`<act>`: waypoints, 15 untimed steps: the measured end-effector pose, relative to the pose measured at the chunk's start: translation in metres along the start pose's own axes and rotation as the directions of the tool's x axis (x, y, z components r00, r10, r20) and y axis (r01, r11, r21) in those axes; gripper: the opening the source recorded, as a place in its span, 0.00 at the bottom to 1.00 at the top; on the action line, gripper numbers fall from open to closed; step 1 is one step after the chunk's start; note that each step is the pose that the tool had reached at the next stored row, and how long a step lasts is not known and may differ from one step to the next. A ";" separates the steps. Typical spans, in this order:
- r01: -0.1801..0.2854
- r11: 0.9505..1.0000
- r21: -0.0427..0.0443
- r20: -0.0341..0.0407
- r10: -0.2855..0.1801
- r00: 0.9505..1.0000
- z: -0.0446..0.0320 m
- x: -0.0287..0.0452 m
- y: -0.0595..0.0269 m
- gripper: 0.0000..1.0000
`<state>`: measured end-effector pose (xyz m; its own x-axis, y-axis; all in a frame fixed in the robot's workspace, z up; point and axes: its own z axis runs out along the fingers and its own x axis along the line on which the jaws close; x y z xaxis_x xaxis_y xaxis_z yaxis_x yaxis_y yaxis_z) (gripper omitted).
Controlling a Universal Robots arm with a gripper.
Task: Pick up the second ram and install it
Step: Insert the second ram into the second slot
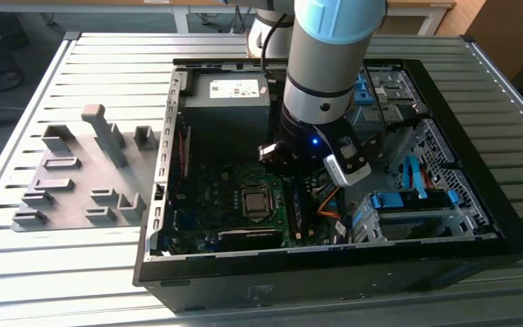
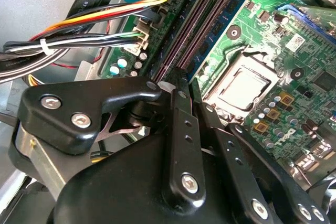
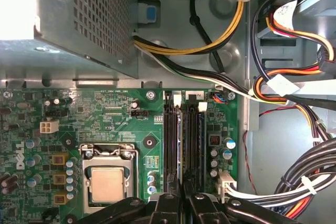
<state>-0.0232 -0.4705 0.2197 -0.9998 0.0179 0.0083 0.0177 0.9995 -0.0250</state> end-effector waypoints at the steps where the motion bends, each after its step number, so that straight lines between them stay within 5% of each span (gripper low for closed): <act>1: 0.000 1.000 0.000 0.000 0.000 1.000 0.0002 0.0000 -0.0001 0.14; 15: 0.000 1.000 0.000 -0.001 0.000 1.000 0.0041 -0.0001 -0.0012 0.14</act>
<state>-0.0232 -0.4718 0.2157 -0.9998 0.0179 0.0090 0.0177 0.9995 -0.0248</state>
